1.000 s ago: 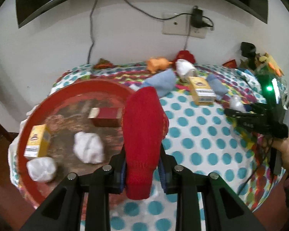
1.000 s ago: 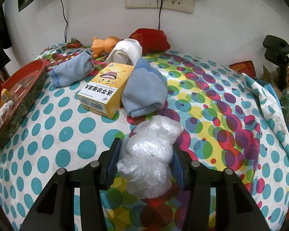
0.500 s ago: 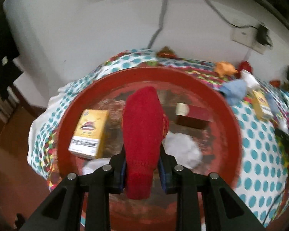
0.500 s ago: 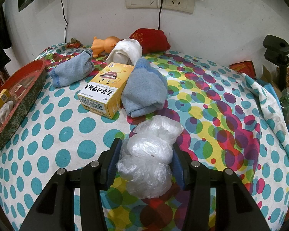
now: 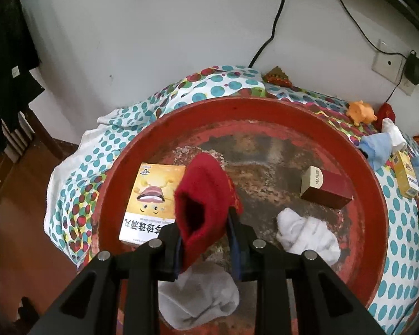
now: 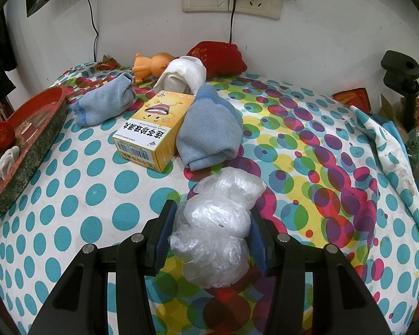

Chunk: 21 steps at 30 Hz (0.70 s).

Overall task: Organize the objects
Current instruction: 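Lower the red sock onto the tray and open the left gripper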

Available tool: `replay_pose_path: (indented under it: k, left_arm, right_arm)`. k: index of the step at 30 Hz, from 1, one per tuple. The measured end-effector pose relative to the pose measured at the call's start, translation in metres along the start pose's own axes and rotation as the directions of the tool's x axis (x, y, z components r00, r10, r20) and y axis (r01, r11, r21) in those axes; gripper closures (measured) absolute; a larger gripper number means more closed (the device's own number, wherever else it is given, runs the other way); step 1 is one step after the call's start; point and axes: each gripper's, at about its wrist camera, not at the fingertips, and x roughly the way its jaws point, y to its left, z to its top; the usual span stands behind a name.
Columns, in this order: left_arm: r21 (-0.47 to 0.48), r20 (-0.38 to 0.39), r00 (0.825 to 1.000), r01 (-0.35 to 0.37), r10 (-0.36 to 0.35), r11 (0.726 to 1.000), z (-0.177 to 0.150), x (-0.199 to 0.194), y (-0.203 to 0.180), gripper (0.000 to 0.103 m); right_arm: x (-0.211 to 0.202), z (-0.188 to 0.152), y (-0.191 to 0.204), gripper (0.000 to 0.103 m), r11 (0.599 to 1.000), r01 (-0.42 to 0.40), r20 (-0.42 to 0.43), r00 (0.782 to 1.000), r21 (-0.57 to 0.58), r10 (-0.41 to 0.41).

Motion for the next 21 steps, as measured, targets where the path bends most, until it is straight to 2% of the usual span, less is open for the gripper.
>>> replay_pose_path:
  k: [15, 21]
  left_arm:
    - [0.038, -0.023, 1.0, -0.016, 0.017, 0.999, -0.01, 0.004, -0.004, 0.073]
    - [0.031, 0.006, 1.0, -0.028, 0.028, 0.999, -0.016, -0.011, -0.003, 0.063]
  right_arm:
    - [0.0, 0.0, 0.001, 0.056, 1.0, 0.001, 0.0, 1.0, 0.0, -0.001]
    - [0.0, 0.0, 0.001, 0.056, 1.0, 0.001, 0.0, 1.0, 0.0, -0.001]
